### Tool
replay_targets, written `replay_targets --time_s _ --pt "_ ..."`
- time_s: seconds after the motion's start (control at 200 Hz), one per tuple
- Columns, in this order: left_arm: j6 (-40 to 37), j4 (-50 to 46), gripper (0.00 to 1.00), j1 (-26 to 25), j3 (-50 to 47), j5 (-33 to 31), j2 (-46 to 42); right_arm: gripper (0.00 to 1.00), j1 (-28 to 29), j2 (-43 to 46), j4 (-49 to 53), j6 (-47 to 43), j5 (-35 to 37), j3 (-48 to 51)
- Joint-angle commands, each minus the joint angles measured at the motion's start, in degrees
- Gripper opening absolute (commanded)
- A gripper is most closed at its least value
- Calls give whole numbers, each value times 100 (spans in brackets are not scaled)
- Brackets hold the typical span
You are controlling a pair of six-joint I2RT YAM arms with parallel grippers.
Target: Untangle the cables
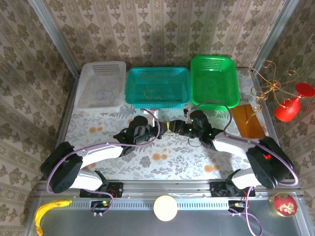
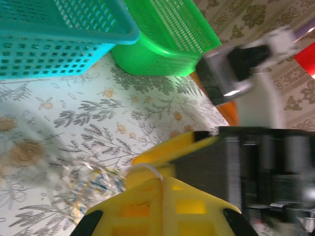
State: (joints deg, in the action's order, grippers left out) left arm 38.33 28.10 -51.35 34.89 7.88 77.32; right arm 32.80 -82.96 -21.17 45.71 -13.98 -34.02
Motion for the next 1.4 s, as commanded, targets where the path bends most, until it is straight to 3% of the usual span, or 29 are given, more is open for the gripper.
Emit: replay_targets --time_s 0.0,0.275,0.595,0.8,1.075,1.395 --pt "324 585 0 -116 345 494 -53 53 59 -604 -489 184 571 -63" --pt "697 663 0 68 779 840 -313 47 87 -918 -706 359 1170 413" --pt "502 233 0 151 1020 773 -549 46 70 -552 -416 165 1069 589" --pt "299 -60 0 217 855 552 -552 49 65 285 330 -329 923 740" --pt "332 42 0 269 648 462 -439 58 69 2168 1354 -850 1011 1116" --pt "645 226 0 250 668 453 -280 65 118 2899 269 -1273 578 1354"
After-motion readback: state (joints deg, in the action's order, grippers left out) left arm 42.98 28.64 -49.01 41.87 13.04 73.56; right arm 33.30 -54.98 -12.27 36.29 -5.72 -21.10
